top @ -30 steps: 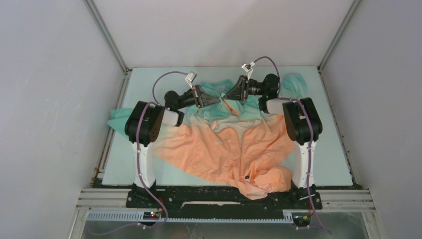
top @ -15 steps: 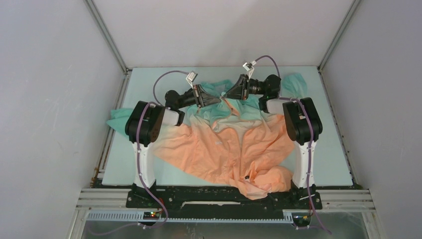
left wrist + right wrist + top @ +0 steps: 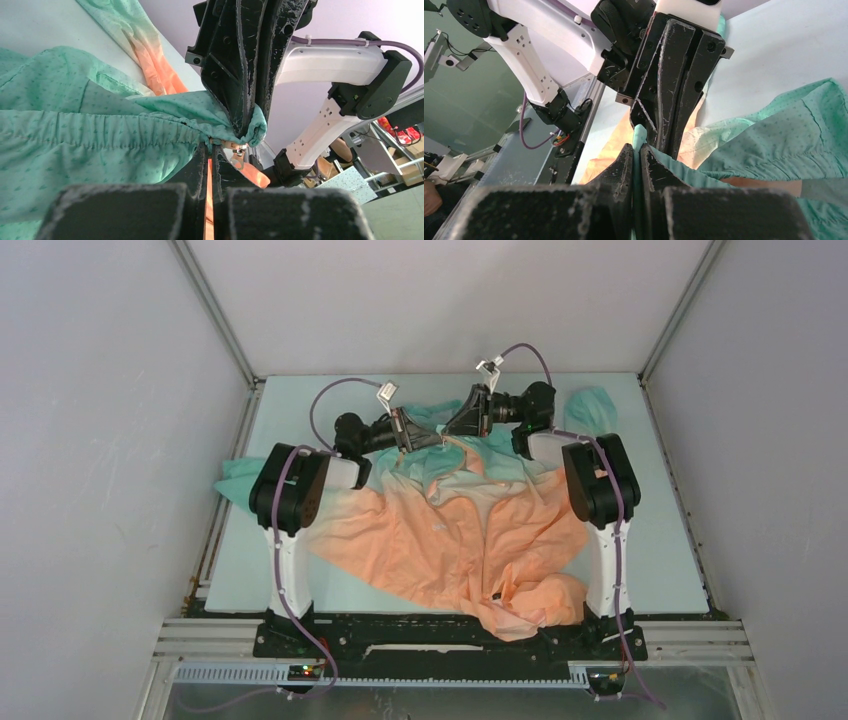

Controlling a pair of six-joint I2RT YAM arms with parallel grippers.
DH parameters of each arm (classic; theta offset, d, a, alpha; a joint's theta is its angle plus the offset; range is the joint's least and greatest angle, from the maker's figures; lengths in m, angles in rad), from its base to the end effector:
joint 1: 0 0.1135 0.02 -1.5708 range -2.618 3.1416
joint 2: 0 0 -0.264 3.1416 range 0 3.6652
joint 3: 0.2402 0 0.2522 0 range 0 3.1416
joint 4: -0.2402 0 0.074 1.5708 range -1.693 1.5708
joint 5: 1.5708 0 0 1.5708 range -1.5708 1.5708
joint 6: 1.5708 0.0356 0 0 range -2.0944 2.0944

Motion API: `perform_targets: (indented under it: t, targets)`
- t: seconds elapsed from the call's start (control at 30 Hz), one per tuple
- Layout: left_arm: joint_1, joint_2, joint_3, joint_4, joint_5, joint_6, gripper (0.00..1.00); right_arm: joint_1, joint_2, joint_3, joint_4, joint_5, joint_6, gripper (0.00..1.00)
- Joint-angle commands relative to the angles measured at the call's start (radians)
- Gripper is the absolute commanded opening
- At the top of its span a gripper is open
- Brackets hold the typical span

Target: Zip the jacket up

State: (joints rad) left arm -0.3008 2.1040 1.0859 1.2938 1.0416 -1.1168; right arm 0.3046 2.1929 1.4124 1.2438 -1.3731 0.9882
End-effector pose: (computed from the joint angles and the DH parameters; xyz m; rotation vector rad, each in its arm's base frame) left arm 0.3943 -0.1545 0.1889 0.4098 1.6682 -1.7740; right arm 0.4308 0.1720 0.2345 -0.9747 1.4790 1.7371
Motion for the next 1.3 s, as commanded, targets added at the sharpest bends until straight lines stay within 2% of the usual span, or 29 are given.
perform_targets:
  t: [0.0, 0.2, 0.37, 0.5, 0.6, 0.63, 0.7, 0.77, 1.03, 1.13, 1.17, 1.2, 1.27]
  targets:
    - [-0.03, -0.029, 0.001, 0.012, 0.021, 0.037, 0.0, 0.034, 0.001, 0.076, 0.025, 0.041, 0.0, 0.0]
    - [-0.026, -0.014, -0.006, 0.141, 0.03, -0.051, 0.0, 0.015, 0.006, 0.088, -0.027, 0.059, -0.043, 0.0]
    - [-0.026, -0.032, -0.026, 0.156, 0.027, -0.041, 0.0, 0.026, -0.013, 0.087, -0.174, 0.092, -0.175, 0.0]
    - [-0.026, -0.058, -0.053, 0.166, 0.009, -0.03, 0.0, 0.027, -0.015, 0.084, -0.183, 0.116, -0.189, 0.0]
    - [-0.026, -0.125, -0.1, 0.06, -0.033, 0.107, 0.0, 0.027, -0.012, 0.09, -0.199, 0.129, -0.203, 0.0]
    - [-0.027, -0.166, -0.12, -0.013, -0.057, 0.181, 0.0, 0.026, -0.01, 0.093, -0.2, 0.132, -0.205, 0.0]
    - [-0.036, -0.249, -0.145, -0.262, -0.109, 0.36, 0.0, 0.029, -0.003, 0.101, -0.2, 0.131, -0.203, 0.0]
    - [-0.05, -0.308, -0.146, -0.382, -0.144, 0.457, 0.0, 0.035, -0.007, 0.095, -0.198, 0.132, -0.206, 0.0]
    - [-0.055, -0.282, -0.123, -0.367, -0.163, 0.415, 0.0, 0.047, -0.017, 0.083, -0.177, 0.131, -0.196, 0.0]
    - [-0.054, -0.317, -0.119, -0.469, -0.201, 0.491, 0.0, 0.046, -0.018, 0.076, -0.151, 0.131, -0.175, 0.0]
    - [-0.054, -0.33, -0.124, -0.507, -0.295, 0.526, 0.0, 0.047, -0.019, 0.072, -0.137, 0.132, -0.163, 0.0]
    - [-0.054, -0.342, -0.135, -0.525, -0.247, 0.54, 0.0, 0.045, -0.022, 0.065, -0.124, 0.136, -0.153, 0.0]
    - [-0.052, -0.369, -0.159, -0.545, -0.278, 0.551, 0.01, 0.045, -0.033, 0.048, -0.1, 0.144, -0.137, 0.0]
